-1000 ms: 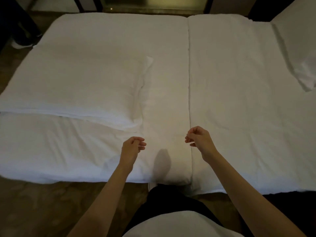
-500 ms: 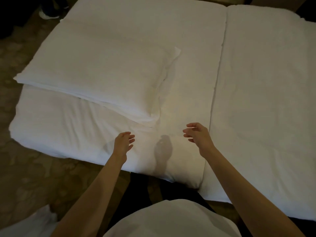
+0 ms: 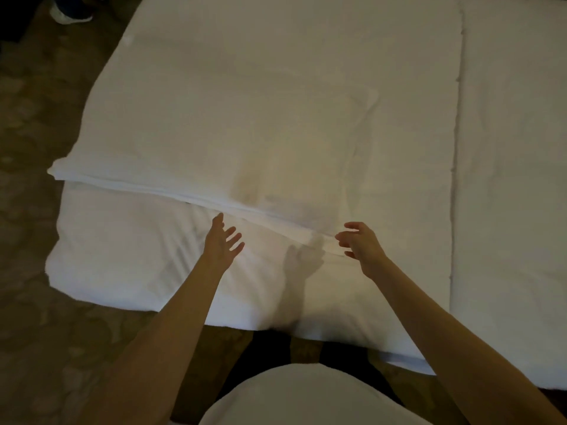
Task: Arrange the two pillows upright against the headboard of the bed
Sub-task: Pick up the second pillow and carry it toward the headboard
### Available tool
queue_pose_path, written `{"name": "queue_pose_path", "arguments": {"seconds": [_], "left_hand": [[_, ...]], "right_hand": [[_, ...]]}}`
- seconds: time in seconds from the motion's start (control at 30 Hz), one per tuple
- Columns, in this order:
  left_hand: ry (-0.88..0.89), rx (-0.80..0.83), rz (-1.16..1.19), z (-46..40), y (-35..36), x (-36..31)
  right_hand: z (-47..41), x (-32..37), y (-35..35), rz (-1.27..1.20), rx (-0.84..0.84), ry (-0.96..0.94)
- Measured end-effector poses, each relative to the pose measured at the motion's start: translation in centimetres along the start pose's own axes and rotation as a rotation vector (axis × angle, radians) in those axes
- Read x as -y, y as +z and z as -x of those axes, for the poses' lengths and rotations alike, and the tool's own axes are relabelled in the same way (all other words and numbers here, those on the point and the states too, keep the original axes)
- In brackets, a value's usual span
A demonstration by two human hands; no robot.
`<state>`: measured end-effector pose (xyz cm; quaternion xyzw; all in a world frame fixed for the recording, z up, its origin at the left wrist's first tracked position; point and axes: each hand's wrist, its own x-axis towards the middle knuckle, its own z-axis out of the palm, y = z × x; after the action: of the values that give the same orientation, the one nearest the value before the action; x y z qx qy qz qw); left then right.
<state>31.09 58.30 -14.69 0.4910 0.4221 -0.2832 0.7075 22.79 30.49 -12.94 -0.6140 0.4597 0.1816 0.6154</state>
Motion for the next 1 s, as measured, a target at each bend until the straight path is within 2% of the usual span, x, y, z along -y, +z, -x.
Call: {"name": "queue_pose_path", "arguments": {"seconds": [0.27,0.43,0.53,0.7,0.8,0.9,1.0], "left_hand": [[-0.116,-0.069,0.114,-5.5,-1.7,-7.5],[-0.09,-0.122,0.13,-8.3,-2.0,-9.9],[-0.077,-0.102,0.108,-9.4,-2.1,-10.7],[-0.053,-0.148,0.068,-10.8,-0.7,-12.0],[-0.021,-0.115,0.196,-11.8,0.4,-12.6],[0.005,-0.002,0.291,-12.3,1.3,-12.8],[0.019,0.047,0.334,-12.2,2.3,-12.8]], "right_hand": [[-2.6,1.4,6.2,-0.325,0.072,0.308],[-5.2,1.8,8.7,-0.376,0.141,0.583],[-6.2,1.7,10.3,-0.528,0.17,0.687],[-6.6,1.1,13.0,-0.887,0.093,0.564],[-7.2,1.9,13.8,-1.137,0.037,0.504],[-7.8,3.2,13.9,-1.202,0.013,0.472],[-7.8,3.6,13.5,-1.18,0.006,0.436]]}}
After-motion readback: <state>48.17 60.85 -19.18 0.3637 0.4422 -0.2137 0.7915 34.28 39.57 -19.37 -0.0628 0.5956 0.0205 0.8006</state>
